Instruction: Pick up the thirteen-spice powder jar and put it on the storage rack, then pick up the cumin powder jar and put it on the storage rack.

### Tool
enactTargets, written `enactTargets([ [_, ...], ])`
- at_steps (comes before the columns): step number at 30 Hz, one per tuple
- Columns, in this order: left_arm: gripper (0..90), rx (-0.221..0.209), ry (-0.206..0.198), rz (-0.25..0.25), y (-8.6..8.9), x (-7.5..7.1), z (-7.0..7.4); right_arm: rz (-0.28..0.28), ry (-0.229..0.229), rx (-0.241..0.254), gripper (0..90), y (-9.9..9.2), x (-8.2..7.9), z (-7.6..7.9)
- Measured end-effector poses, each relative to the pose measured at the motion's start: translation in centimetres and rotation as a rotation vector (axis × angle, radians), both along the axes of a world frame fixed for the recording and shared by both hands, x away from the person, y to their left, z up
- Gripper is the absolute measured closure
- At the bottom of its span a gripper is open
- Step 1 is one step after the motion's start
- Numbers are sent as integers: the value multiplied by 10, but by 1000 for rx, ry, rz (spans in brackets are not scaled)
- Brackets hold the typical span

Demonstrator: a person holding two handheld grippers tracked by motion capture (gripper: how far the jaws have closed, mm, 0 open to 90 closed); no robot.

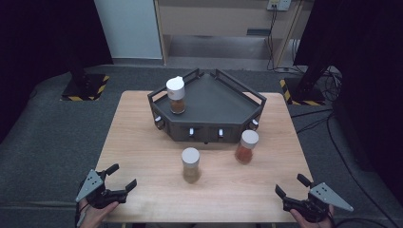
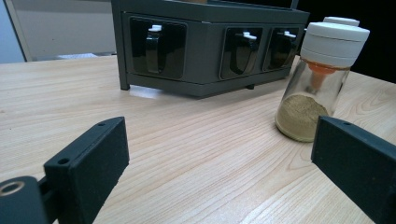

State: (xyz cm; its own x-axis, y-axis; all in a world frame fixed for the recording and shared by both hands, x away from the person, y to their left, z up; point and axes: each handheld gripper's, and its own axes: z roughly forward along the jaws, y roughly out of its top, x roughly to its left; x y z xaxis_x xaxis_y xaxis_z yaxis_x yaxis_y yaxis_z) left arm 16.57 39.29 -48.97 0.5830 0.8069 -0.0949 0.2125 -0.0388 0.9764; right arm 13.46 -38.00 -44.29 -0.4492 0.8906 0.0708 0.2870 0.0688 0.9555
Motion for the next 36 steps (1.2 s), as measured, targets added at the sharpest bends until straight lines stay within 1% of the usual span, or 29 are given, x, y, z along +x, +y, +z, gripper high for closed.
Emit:
enactTargets([
  [3, 28, 1, 2, 1, 0, 0, 0, 3, -2, 1, 56, 0, -1, 0],
  [5, 27, -8, 0, 1, 0, 0, 0, 8, -4, -4, 55, 0, 0, 0],
  [9, 27, -6, 6, 1, 0, 0, 0, 7, -3, -1, 56, 0, 0, 0],
  [19, 27, -1, 4, -6, -1, 1, 1, 7, -3, -2, 55, -1, -1, 0],
  [32, 27, -7, 9, -12, -1, 3, 0, 3, -2, -6, 54, 1, -1, 0],
  [36, 27, 4, 12, -15, -2, 3, 0, -1, -1, -1, 54, 0, 0, -1],
])
